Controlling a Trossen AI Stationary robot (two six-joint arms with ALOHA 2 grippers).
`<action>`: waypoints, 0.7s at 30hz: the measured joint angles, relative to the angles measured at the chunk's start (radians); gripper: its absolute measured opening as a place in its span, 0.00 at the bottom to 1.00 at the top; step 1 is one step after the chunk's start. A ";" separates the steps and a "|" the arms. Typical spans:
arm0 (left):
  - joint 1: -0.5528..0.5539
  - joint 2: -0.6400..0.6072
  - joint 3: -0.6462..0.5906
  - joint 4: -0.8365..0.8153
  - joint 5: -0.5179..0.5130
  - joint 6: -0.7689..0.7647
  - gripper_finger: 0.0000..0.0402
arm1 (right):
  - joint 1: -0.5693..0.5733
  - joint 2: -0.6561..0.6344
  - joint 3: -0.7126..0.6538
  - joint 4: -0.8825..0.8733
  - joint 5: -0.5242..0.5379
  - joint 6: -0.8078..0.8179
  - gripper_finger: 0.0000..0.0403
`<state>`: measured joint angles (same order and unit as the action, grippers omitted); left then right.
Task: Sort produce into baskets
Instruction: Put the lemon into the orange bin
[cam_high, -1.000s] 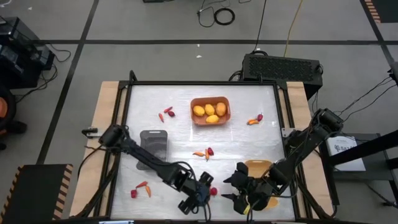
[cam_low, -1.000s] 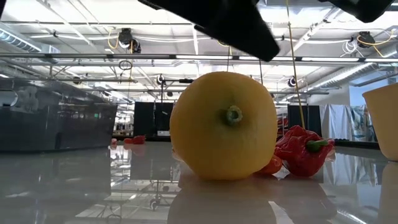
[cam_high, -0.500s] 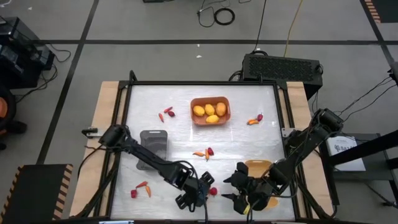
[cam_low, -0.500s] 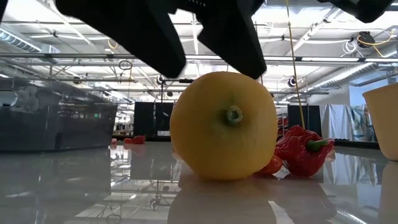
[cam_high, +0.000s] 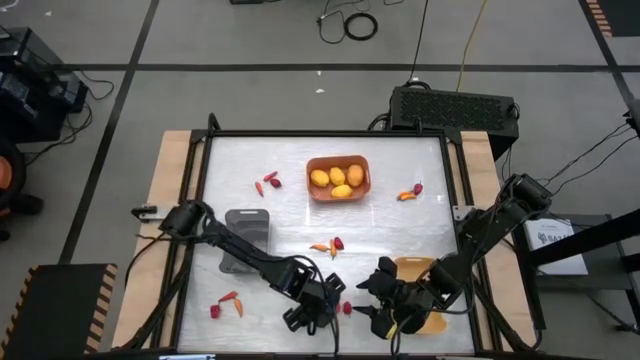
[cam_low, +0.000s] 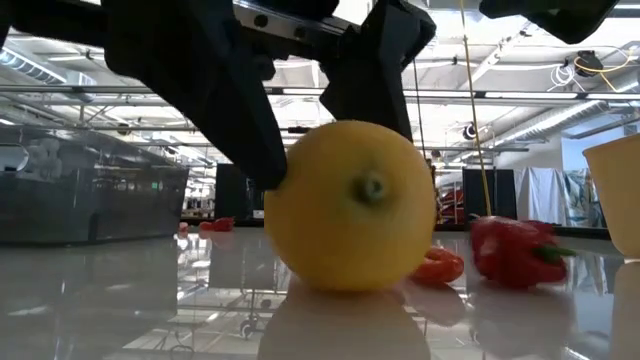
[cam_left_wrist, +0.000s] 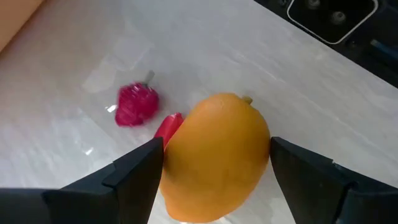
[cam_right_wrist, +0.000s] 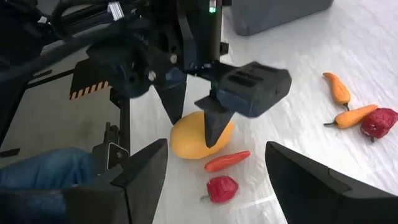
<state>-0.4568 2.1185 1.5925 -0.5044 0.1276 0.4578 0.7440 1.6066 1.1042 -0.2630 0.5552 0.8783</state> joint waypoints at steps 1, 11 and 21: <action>0.000 -0.001 0.000 -0.004 0.000 -0.003 0.73 | -0.001 0.000 0.000 0.000 0.000 0.000 0.65; 0.001 0.000 0.000 -0.038 -0.001 -0.030 0.73 | -0.006 0.000 0.000 0.005 -0.001 0.000 0.65; 0.011 -0.001 0.001 -0.081 -0.006 -0.112 0.73 | -0.006 0.000 0.000 0.005 0.003 0.000 0.65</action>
<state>-0.4454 2.1178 1.5936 -0.5856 0.1219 0.3458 0.7383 1.6066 1.1042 -0.2583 0.5583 0.8783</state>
